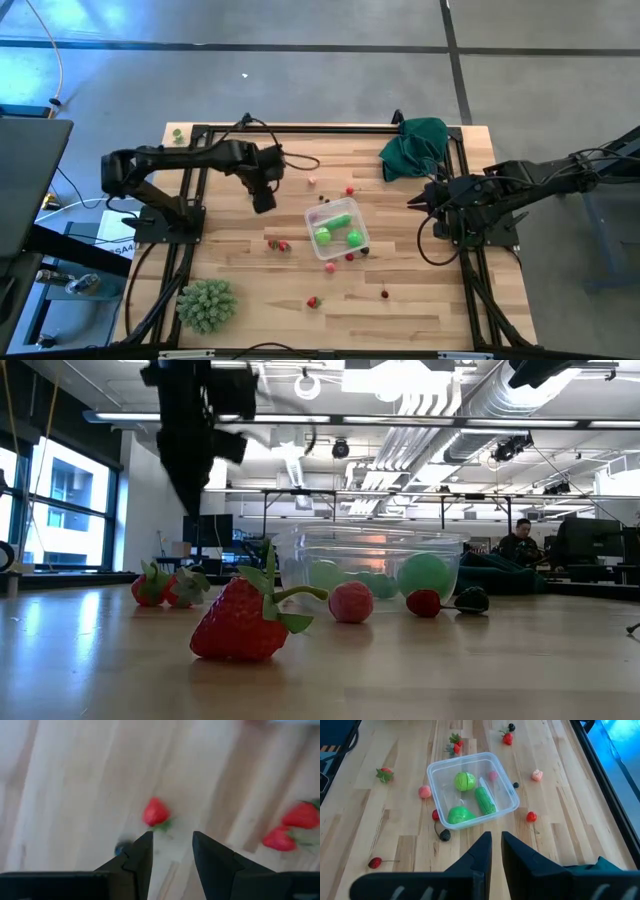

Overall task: Pick and placing Produce into tupperware
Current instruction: Put the red strawberry into the transparent container

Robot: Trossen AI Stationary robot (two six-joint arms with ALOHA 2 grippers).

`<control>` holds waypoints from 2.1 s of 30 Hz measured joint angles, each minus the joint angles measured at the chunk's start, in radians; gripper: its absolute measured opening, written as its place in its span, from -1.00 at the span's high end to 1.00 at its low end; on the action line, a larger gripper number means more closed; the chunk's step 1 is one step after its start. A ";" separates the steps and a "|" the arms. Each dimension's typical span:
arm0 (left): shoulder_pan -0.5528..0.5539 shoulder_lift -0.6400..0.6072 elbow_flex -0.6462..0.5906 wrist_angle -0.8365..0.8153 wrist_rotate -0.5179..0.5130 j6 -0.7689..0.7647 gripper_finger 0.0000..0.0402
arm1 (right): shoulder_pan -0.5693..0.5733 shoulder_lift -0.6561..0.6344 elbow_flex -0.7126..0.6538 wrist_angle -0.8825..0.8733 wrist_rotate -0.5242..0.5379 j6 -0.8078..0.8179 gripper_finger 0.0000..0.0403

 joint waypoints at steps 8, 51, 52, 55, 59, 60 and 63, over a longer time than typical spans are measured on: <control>0.075 0.093 -0.021 0.045 0.062 0.031 0.37 | 0.000 0.000 0.000 0.000 0.000 0.000 0.84; 0.074 0.357 -0.017 0.133 0.029 0.134 -0.28 | 0.000 0.000 0.000 0.001 0.000 0.000 0.84; 0.074 0.358 -0.017 0.134 0.022 0.134 -0.27 | 0.000 0.001 0.000 0.001 0.000 0.000 0.84; 0.073 0.359 -0.017 0.135 0.008 0.134 -0.21 | 0.000 0.001 0.000 0.001 0.000 0.000 0.84; 0.074 0.360 -0.017 0.135 0.005 0.138 -0.10 | 0.000 0.000 0.000 0.001 0.000 0.000 0.84; 0.074 0.360 -0.017 0.135 0.005 0.138 -0.07 | 0.000 0.001 0.000 0.001 0.000 0.000 0.84; 0.074 0.360 -0.018 0.135 0.005 0.138 0.03 | 0.000 0.001 0.000 0.001 0.000 0.000 0.84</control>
